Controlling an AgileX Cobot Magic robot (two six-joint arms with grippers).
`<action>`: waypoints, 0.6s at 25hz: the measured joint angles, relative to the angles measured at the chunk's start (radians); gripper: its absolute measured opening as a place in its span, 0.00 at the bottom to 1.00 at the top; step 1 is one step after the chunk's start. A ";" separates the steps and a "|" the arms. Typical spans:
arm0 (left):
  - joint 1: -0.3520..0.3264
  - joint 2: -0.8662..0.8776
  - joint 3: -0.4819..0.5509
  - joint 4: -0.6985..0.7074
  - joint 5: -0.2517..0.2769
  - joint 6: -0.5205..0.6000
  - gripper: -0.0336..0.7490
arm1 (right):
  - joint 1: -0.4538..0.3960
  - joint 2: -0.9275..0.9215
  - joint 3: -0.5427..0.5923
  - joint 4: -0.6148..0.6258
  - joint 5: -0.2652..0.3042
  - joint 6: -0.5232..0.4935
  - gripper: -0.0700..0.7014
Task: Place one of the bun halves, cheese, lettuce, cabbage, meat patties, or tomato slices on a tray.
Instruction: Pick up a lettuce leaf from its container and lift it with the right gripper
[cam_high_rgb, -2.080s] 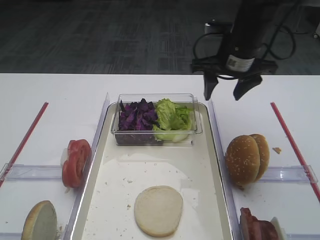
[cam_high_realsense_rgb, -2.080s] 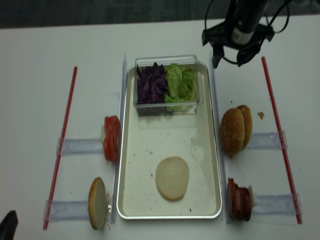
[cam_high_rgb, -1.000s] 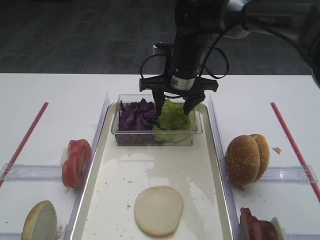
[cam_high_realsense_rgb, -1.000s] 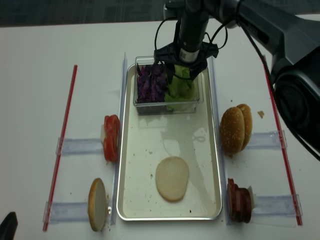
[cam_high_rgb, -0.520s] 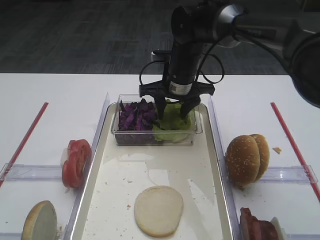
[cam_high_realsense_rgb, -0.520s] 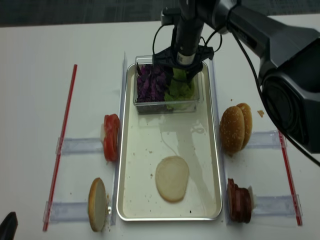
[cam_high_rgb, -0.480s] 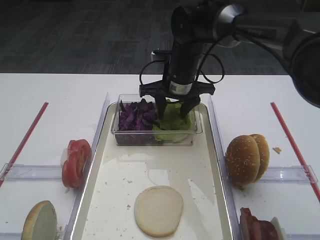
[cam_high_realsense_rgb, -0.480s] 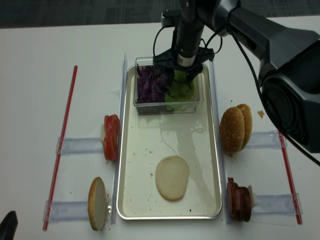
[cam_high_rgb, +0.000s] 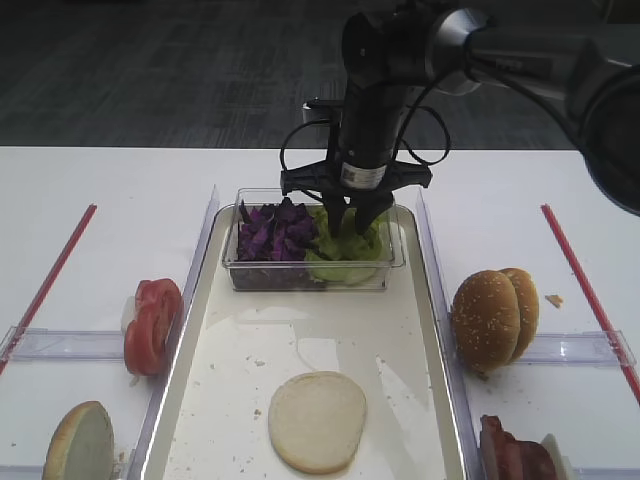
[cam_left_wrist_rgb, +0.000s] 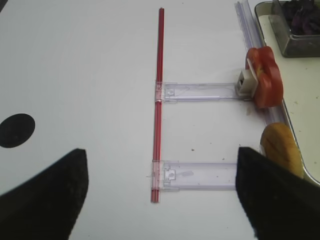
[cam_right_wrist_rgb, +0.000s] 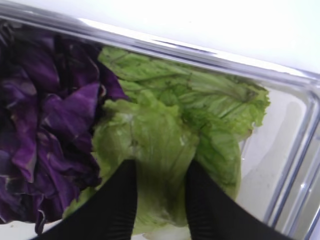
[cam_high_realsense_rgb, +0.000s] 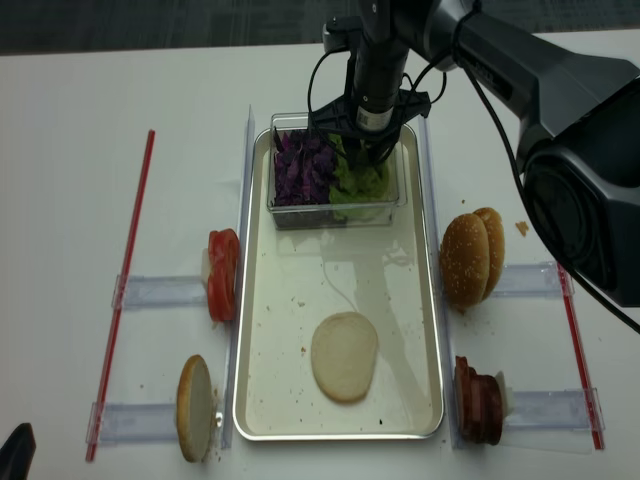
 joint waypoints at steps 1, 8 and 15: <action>0.000 0.000 0.000 0.000 0.000 0.000 0.75 | 0.000 0.000 0.000 0.000 0.000 0.000 0.45; 0.000 0.000 0.000 0.000 0.000 0.000 0.75 | 0.000 0.000 0.000 0.004 0.004 -0.009 0.28; 0.000 0.000 0.000 0.000 0.000 0.000 0.75 | 0.000 0.000 0.000 0.019 0.009 -0.018 0.16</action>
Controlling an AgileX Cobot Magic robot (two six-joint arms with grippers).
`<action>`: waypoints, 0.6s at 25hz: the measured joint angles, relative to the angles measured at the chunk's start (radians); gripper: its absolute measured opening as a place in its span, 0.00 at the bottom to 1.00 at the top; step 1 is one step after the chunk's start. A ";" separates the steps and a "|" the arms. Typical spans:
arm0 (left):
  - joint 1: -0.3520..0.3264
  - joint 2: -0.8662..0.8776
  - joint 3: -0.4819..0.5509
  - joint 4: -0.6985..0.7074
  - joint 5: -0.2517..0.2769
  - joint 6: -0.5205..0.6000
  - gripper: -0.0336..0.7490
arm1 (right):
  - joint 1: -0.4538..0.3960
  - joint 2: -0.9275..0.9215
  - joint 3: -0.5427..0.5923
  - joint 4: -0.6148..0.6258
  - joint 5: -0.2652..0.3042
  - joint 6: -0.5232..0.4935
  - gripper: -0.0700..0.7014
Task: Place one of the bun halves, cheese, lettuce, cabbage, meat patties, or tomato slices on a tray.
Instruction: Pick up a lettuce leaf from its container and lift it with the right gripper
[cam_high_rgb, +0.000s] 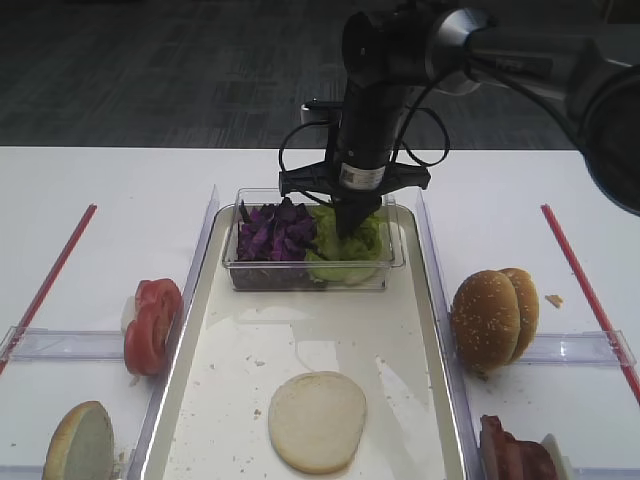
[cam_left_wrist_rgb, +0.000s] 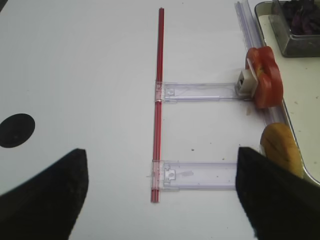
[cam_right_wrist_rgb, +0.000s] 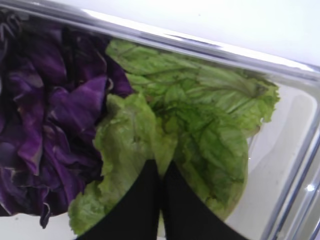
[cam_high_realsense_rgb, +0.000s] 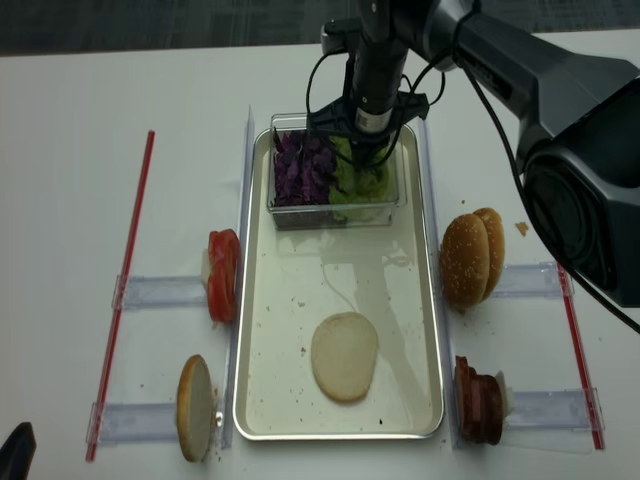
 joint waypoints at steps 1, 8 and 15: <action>0.000 0.000 0.000 0.000 0.000 0.000 0.75 | 0.000 0.000 0.000 0.000 0.003 0.000 0.15; 0.000 0.000 0.000 0.000 0.000 0.000 0.75 | 0.000 0.000 -0.027 0.001 0.034 0.000 0.15; 0.000 0.000 0.000 0.000 0.000 0.000 0.75 | 0.000 0.000 -0.162 0.001 0.076 0.000 0.15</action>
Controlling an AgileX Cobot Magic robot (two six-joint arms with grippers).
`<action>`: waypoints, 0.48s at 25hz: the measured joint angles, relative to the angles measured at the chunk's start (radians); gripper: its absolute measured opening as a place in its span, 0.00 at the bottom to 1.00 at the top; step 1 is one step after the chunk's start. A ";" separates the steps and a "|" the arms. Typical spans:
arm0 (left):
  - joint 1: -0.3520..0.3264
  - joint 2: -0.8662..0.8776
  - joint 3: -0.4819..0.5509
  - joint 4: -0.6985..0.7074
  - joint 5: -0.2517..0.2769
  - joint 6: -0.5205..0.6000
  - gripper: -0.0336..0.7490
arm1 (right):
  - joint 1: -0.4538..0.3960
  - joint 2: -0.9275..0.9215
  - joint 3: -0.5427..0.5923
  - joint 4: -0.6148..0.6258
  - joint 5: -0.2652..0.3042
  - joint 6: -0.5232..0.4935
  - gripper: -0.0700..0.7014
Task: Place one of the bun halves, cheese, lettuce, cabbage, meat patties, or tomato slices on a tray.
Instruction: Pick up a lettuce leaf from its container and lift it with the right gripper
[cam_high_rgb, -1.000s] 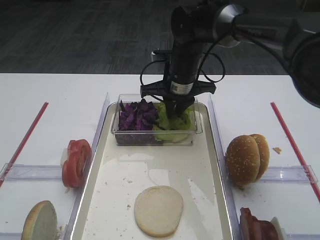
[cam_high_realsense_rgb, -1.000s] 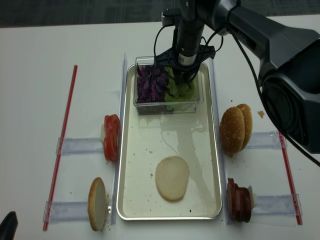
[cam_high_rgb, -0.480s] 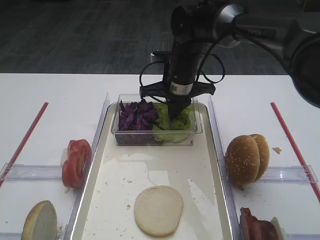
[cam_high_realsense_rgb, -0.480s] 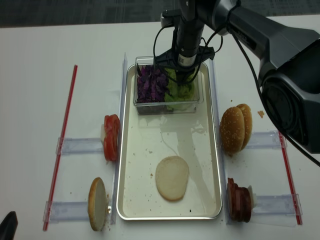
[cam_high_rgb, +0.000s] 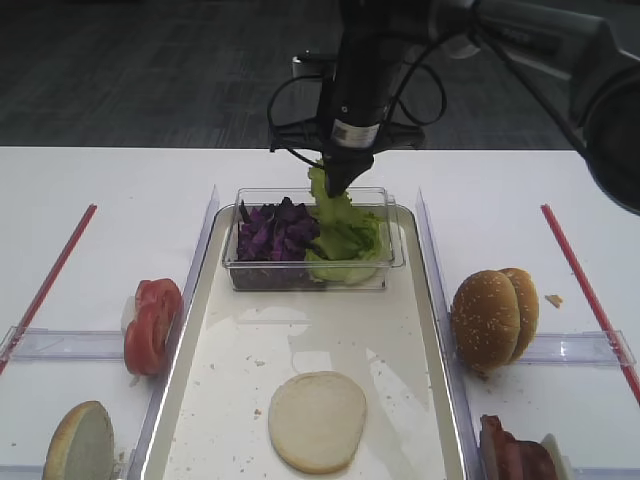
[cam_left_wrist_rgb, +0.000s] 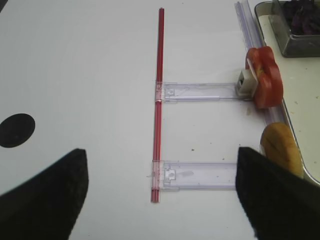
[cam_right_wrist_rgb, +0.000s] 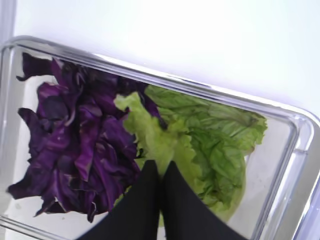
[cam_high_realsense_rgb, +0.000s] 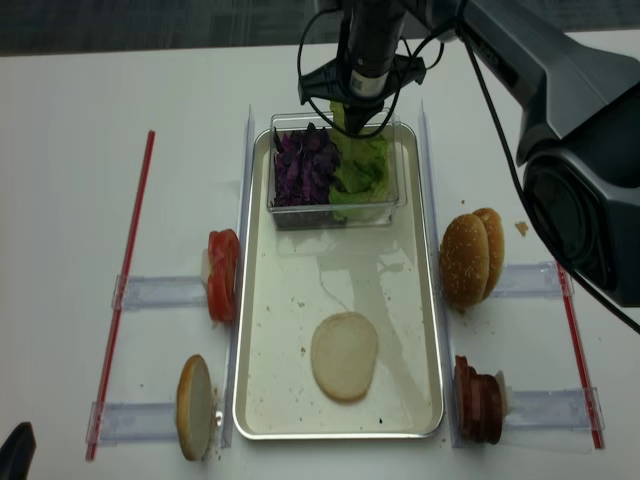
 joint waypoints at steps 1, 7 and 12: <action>0.000 0.000 0.000 0.000 0.000 0.000 0.75 | 0.000 -0.002 -0.009 0.000 0.001 0.008 0.15; 0.000 0.000 0.000 0.000 0.000 0.000 0.75 | 0.000 -0.019 -0.017 0.004 0.009 0.031 0.15; 0.000 0.000 0.000 0.000 0.000 0.000 0.75 | 0.002 -0.024 -0.017 0.030 0.011 0.046 0.15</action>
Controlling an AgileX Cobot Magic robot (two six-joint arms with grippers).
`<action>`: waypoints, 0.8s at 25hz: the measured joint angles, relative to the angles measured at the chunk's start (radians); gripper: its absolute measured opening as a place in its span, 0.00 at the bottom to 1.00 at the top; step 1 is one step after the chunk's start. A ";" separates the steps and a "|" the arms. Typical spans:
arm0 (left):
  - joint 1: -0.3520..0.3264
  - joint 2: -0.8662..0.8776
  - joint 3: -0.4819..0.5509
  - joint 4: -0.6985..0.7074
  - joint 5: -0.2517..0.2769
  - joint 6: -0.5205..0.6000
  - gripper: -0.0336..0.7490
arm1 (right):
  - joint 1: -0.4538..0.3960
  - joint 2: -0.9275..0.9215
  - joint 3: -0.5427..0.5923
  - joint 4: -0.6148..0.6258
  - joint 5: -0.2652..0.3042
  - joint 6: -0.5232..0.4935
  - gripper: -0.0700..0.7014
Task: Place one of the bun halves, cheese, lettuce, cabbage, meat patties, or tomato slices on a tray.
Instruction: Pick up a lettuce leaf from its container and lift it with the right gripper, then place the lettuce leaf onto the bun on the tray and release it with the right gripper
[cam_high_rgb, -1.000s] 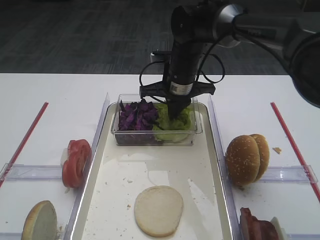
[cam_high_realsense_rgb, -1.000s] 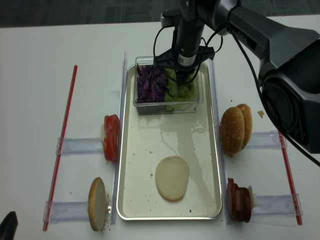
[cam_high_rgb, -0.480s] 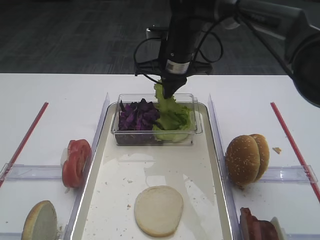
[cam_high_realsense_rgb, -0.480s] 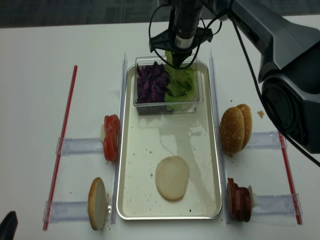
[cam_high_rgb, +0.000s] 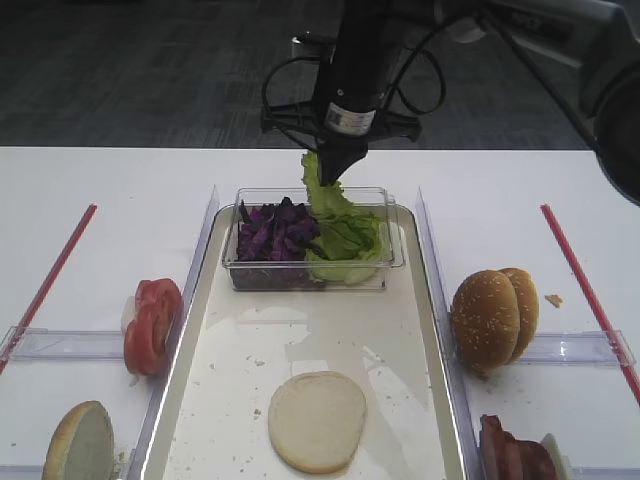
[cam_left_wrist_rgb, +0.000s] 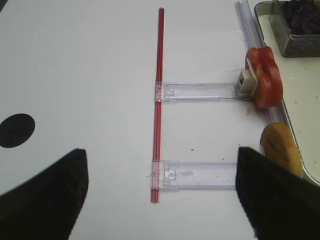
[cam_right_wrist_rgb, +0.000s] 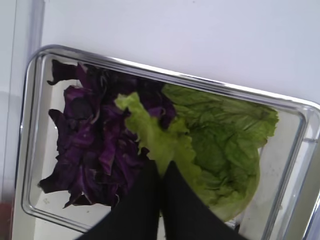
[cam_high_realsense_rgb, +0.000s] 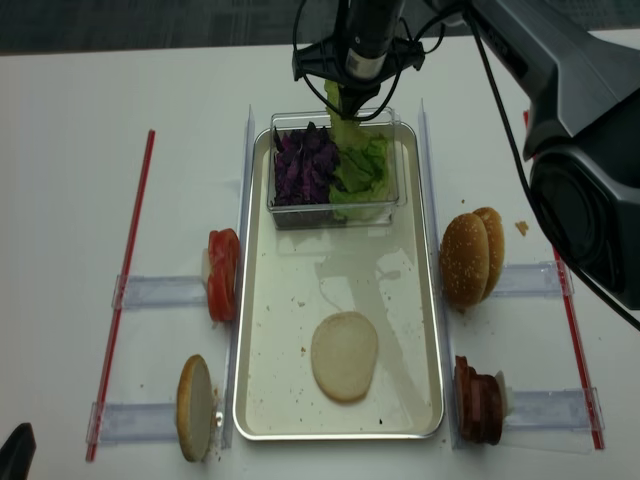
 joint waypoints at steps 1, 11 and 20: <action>0.000 0.000 0.000 0.000 0.000 0.000 0.75 | 0.002 0.000 0.000 0.002 0.000 0.010 0.15; 0.000 0.000 0.000 0.000 0.000 0.000 0.75 | 0.017 -0.035 0.000 -0.002 0.002 0.076 0.15; 0.000 0.000 0.000 0.000 0.000 0.000 0.75 | 0.044 -0.131 0.182 -0.030 0.004 0.098 0.15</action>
